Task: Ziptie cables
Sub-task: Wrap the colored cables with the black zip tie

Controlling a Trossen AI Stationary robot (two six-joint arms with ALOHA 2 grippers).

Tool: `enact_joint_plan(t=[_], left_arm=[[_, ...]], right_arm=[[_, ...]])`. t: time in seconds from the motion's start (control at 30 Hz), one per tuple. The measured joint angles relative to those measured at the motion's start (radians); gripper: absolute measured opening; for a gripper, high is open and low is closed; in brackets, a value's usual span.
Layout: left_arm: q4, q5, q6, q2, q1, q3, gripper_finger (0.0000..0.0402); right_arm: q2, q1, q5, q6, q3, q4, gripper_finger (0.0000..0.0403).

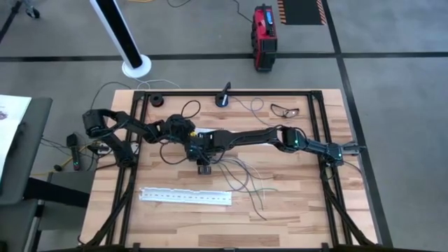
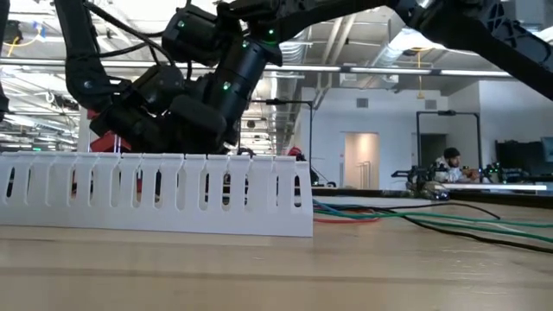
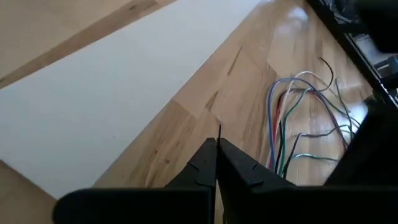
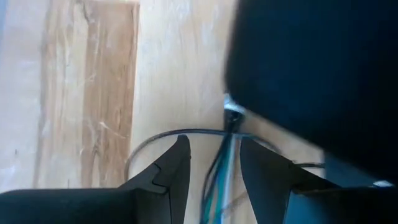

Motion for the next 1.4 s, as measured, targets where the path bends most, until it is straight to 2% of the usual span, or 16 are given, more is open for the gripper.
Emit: enact_joint_plan(t=[0.17, 0.33, 0.47, 0.7, 0.9, 0.97, 1.1, 1.3, 1.4], left_arm=[[-0.04, -0.036, 0.028, 0.0, 0.0, 0.0, 0.0], [-0.036, -0.033, 0.028, 0.001, 0.0, -0.001, 0.0], [-0.051, -0.075, 0.024, 0.001, 0.001, -0.001, 0.0], [-0.055, -0.084, 0.031, 0.001, 0.001, -0.001, 0.0], [0.103, -0.072, 0.006, 0.009, 0.0, -0.007, 0.0], [0.152, -0.138, -0.022, 0.005, 0.001, -0.005, 0.0], [0.231, -0.199, -0.023, 0.006, 0.007, -0.005, 0.0], [0.237, -0.196, -0.037, 0.004, 0.009, 0.018, 0.0], [0.17, -0.196, -0.028, 0.003, 0.007, 0.023, 0.0]], right_arm=[[0.014, 0.0, -0.033, 0.0, 0.0, 0.0, 0.0132], [0.015, -0.005, 0.014, -0.009, -0.001, 0.013, 0.0132], [0.015, -0.019, 0.008, -0.005, -0.001, 0.006, 0.0132], [0.015, -0.019, 0.01, -0.008, -0.001, -0.003, 0.0121], [-0.009, -0.001, -0.121, 0.063, 0.007, -0.055, 0.0105], [-0.038, 0.012, -0.128, 0.072, 0.013, -0.073, 0.0103], [-0.083, 0.013, -0.139, 0.115, 0.019, -0.121, 0.0102], [-0.1, -0.003, -0.14, 0.118, 0.015, -0.189, 0.0102], [-0.113, 0.003, -0.143, 0.117, 0.016, -0.261, 0.0102]])
